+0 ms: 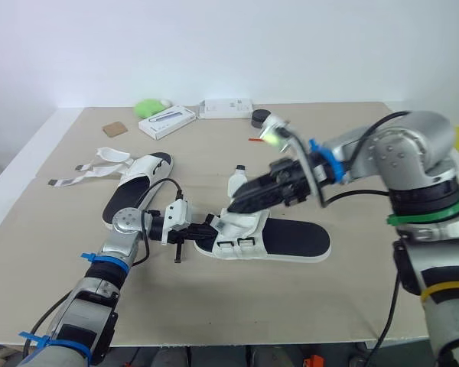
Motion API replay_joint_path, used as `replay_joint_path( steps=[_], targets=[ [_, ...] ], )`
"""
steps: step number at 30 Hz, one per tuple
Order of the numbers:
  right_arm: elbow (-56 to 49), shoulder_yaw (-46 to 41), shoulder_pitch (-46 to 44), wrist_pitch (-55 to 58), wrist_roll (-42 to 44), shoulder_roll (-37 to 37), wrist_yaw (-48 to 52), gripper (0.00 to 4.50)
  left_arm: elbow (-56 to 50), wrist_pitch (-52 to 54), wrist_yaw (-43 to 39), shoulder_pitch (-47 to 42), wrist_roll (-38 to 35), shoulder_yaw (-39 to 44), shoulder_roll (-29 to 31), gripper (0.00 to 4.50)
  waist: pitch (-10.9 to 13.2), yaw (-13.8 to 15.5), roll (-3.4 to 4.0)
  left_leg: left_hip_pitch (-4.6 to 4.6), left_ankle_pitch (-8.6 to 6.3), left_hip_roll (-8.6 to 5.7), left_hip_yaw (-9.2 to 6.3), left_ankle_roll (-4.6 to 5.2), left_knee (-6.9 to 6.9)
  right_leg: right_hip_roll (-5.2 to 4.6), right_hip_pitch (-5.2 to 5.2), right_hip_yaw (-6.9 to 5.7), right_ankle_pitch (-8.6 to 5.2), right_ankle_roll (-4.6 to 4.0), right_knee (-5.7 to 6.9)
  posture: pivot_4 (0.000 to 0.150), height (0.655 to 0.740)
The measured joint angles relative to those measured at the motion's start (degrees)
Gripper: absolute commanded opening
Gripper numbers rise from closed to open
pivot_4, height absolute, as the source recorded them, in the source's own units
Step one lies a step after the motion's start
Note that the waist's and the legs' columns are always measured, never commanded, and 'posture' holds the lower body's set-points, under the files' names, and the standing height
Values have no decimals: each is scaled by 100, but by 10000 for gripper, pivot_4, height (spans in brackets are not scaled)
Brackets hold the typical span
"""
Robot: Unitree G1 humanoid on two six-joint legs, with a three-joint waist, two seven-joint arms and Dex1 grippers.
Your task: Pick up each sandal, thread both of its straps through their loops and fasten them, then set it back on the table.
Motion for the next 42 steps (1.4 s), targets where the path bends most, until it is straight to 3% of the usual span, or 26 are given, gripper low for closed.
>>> replay_joint_path(
  steps=[6, 15, 37, 40, 42],
  targets=[
    [-2, 597, 228, 21, -356, 192, -555, 38278, -6, -1, 22, 10, 0, 5, -27, 0, 0, 0, 1, -3, -1, -8, -7, 1, 5, 1, 6, 2, -4, 9, -1, 1500, 7400],
    [170, 1377, 201, -366, -774, 66, -116, 38278, -29, -1, 72, 47, 0, 12, -57, 0, 0, -1, -2, -2, -2, -14, -12, 0, 11, -2, 14, 4, -6, 18, -2, 1500, 7400],
    [1378, 1938, -226, -1177, -1729, 889, 668, 38278, -201, -2, 275, 189, -1, 31, -94, 0, 1, 0, -5, -6, -3, -24, -20, -2, 13, -8, 18, 2, -11, 25, -5, 1500, 7400],
    [1477, 1939, -226, -1261, -1851, 958, 691, 30161, -216, -2, 282, 200, -1, 31, -94, 0, 1, 0, -5, -7, -3, -25, -20, -2, 13, -8, 18, 2, -11, 25, -5, 1500, 7400],
    [1598, 1937, -224, -1370, -1970, 1032, 669, 20349, -233, -2, 289, 213, -1, 32, -93, 0, 1, 0, -5, -7, -3, -24, -21, -2, 13, -8, 18, 1, -12, 25, -5, 1500, 7400]
  ],
)
